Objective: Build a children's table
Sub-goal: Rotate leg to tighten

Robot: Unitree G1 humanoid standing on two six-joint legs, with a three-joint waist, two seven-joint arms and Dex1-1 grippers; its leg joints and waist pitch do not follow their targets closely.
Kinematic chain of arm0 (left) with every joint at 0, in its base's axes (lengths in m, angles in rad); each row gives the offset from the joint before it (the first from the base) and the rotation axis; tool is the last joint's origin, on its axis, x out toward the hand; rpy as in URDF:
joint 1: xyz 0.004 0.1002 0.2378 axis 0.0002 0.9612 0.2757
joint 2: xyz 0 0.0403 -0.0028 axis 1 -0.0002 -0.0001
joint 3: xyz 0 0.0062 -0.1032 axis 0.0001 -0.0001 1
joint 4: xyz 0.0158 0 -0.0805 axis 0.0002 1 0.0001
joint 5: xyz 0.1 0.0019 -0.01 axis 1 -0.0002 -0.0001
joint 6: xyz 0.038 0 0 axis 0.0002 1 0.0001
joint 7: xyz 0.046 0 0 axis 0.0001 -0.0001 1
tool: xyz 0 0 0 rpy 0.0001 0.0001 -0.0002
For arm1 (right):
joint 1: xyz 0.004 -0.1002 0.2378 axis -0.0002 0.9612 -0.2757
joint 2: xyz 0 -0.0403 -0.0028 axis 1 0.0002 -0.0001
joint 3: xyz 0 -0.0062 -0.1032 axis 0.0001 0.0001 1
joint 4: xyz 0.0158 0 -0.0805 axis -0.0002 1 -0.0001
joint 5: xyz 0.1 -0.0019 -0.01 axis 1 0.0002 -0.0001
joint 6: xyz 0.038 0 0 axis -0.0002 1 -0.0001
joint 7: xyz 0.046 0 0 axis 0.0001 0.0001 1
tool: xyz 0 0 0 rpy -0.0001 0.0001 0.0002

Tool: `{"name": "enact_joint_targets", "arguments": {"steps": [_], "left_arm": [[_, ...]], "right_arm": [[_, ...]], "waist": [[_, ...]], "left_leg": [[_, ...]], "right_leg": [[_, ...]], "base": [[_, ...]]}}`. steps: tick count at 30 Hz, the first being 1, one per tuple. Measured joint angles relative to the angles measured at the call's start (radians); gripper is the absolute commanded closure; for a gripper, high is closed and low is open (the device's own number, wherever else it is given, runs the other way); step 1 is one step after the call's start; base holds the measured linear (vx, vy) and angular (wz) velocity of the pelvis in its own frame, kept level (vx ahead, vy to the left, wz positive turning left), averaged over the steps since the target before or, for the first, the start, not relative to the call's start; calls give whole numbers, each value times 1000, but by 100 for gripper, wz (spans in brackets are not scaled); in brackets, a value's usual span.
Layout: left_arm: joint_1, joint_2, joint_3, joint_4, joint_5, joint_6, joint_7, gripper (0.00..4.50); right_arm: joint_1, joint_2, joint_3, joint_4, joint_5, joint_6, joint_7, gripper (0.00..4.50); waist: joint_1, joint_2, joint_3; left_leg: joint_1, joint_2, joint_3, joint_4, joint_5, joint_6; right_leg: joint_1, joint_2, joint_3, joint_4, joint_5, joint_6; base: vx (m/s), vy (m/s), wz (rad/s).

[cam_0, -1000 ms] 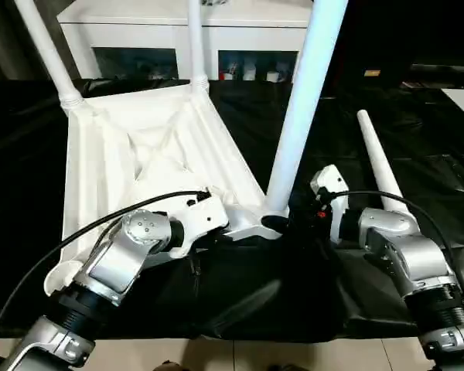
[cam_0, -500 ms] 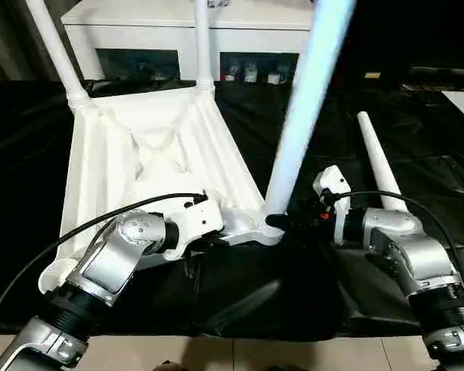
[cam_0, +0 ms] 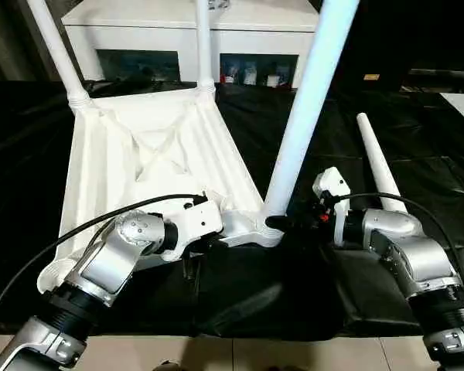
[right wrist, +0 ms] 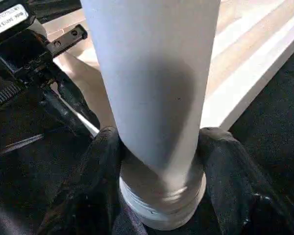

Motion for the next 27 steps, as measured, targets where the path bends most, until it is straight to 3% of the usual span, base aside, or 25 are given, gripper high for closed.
{"name": "enact_joint_targets", "arguments": {"steps": [4,9,12,16,17,20,22,23,24,25,26,27], "left_arm": [[0,-6,8,18,0,2,16,450],[-3,-66,32,54,7,43,97,450],[-37,-145,47,102,35,125,201,450],[-109,-287,75,204,69,234,392,450],[-129,-325,79,237,72,249,442,450],[-151,-362,82,286,72,257,497,450],[-157,-363,82,298,74,257,508,450],[-157,-362,84,301,78,257,508,450],[-156,-360,86,301,81,257,508,450],[-156,-359,88,301,82,257,509,450],[-156,-355,90,298,80,257,508,450],[-162,-355,87,298,80,258,509,450]], "right_arm": [[0,41,-10,23,-11,-4,-53,244],[-2,128,-33,66,-25,-17,-201,244],[-51,230,-62,152,-60,-30,-394,244],[-171,342,-98,330,-101,-71,-698,245],[-201,369,-113,380,-105,-87,-772,246],[-237,403,-133,451,-106,-114,-857,246],[-255,417,-142,486,-106,-129,-880,246],[-262,425,-148,501,-107,-137,-886,246],[-272,429,-149,515,-109,-144,-890,246],[-283,432,-149,529,-111,-150,-892,246],[-292,436,-149,542,-113,-158,-893,246],[-294,434,-153,546,-113,-162,-894,246]], "waist": [[-5,-3,-2],[-28,-6,-4],[-50,-6,-4],[-82,2,-4],[-88,8,-2],[-98,18,2],[-99,11,6],[-102,3,9],[-105,4,11],[-107,10,13],[-108,22,15],[-89,36,22]], "left_leg": [[1,0,0,0,0,0],[5,0,-3,0,0,0],[17,-1,-5,2,0,0],[16,-1,-24,4,0,0],[16,0,-32,4,-1,0],[21,6,-45,1,-1,0],[28,5,-37,1,-1,0],[40,3,-31,0,-1,-1],[44,0,-31,1,-6,-6],[42,4,-36,4,-19,-7],[29,15,-51,4,-40,-8],[22,20,-54,4,-40,-10]], "right_leg": [[3,0,0,1,0,0],[7,0,0,-1,-3,5],[12,0,-2,-4,-4,6],[20,-1,-27,-28,-4,6],[28,-3,-43,-44,-4,6],[48,-4,-64,-61,-4,6],[49,-4,-52,-44,-4,5],[48,-3,-44,-34,-5,5],[44,-3,-57,-39,-6,6],[51,-10,-85,-53,-6,6],[69,-22,-129,-67,-14,8],[61,-23,-126,-4,-62,5]], "base": [[0,0,0],[0,0,0],[0,0,0],[-16,4,-4],[0,0,0],[0,0,0],[0,0,0],[0,0,0],[0,0,0],[2,3,-19],[2,3,-19],[52,19,-12]]}}
